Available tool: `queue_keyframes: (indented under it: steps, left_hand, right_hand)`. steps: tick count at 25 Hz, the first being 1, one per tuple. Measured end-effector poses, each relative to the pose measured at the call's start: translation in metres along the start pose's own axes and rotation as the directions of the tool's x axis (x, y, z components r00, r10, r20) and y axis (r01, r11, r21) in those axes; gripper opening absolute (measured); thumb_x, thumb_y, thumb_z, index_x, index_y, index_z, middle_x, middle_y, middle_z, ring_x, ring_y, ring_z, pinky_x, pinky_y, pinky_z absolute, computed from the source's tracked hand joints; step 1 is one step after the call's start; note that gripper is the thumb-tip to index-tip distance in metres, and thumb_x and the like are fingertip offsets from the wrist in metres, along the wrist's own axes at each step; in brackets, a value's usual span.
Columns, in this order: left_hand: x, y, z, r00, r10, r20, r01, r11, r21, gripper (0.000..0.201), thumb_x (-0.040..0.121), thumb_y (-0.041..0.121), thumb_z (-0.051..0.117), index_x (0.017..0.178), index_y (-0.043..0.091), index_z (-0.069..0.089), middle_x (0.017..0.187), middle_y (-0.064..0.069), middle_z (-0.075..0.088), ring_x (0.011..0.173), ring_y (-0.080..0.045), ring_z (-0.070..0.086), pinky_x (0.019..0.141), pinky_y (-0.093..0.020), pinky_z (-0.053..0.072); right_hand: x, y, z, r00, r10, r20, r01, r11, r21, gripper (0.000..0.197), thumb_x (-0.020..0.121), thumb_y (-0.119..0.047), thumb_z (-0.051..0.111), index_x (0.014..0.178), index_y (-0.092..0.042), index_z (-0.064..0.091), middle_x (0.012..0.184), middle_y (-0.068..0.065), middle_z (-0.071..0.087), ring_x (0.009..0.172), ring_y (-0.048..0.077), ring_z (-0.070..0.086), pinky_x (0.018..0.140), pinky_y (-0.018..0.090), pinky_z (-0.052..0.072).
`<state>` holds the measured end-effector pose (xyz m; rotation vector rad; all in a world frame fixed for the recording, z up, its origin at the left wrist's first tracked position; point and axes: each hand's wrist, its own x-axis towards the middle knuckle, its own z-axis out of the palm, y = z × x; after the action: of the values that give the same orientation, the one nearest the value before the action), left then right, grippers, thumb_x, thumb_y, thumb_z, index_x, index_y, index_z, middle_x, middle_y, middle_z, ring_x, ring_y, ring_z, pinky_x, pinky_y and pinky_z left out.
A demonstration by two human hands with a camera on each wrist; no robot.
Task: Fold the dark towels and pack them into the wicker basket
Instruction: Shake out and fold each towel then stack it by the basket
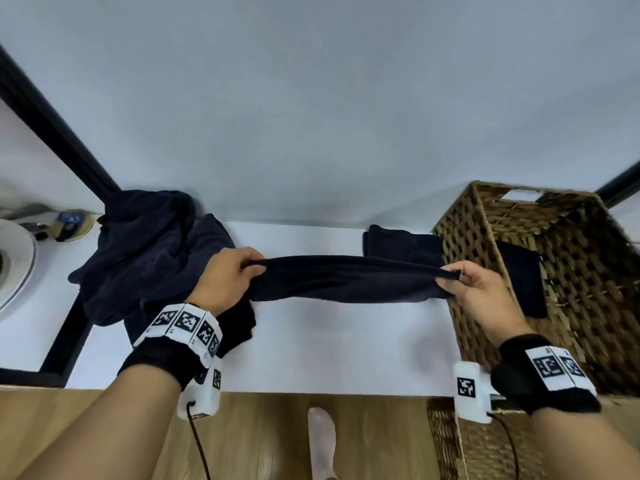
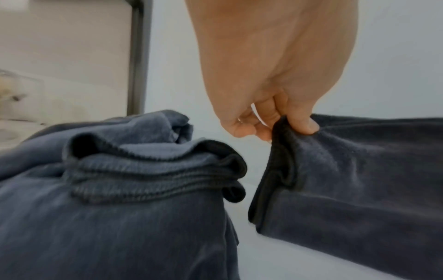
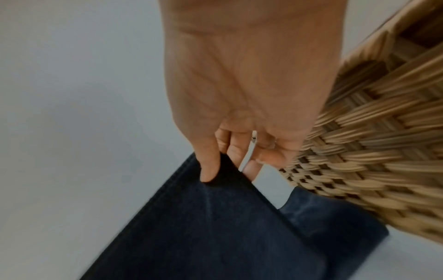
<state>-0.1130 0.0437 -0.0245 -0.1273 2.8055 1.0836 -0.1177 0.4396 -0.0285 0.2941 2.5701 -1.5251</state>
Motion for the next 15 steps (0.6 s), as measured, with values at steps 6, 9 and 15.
queue_keyframes:
  steps: [6, 9, 15]
  left_hand:
    - [-0.013, 0.017, -0.021, 0.994, 0.079, -0.078, -0.073, 0.994, 0.077, 0.009, 0.090, 0.013, 0.062, 0.094, 0.017, 0.070, 0.086, 0.004, 0.066, 0.093, -0.022, 0.060, 0.085, -0.029, 0.042]
    - [-0.009, 0.015, -0.030, 1.000, 0.018, -0.006, -0.018, 0.997, 0.078, 0.009, 0.089, 0.016, 0.063, 0.090, 0.024, 0.068, 0.088, 0.002, 0.070, 0.081, -0.019, 0.065, 0.086, -0.035, 0.050]
    - [0.042, 0.042, 0.037, 1.000, -0.024, -0.009, 0.024, 0.999, -0.043, 0.040, 0.091, 0.012, 0.060, 0.129, 0.022, 0.052, 0.131, -0.012, 0.048, 0.108, -0.028, 0.061, 0.098, -0.043, 0.049]
  right_hand:
    - [-0.023, -0.033, -0.013, 1.000, -0.004, 0.002, 0.003, 0.989, 0.149, 0.009, 0.087, 0.000, 0.065, 0.090, -0.008, 0.067, 0.083, 0.023, 0.065, 0.082, 0.025, 0.063, 0.072, 0.026, 0.051]
    - [-0.032, -0.039, -0.016, 0.989, 0.077, 0.128, -0.109, 0.957, 0.269, 0.009, 0.089, 0.001, 0.060, 0.096, 0.000, 0.065, 0.091, 0.016, 0.070, 0.086, 0.026, 0.065, 0.072, 0.028, 0.051]
    - [-0.020, 0.036, 0.025, 0.877, 0.449, 0.172, -0.470, 0.876, 0.108, 0.022, 0.091, -0.003, 0.059, 0.112, -0.008, 0.058, 0.103, 0.012, 0.067, 0.083, 0.024, 0.064, 0.067, 0.033, 0.054]
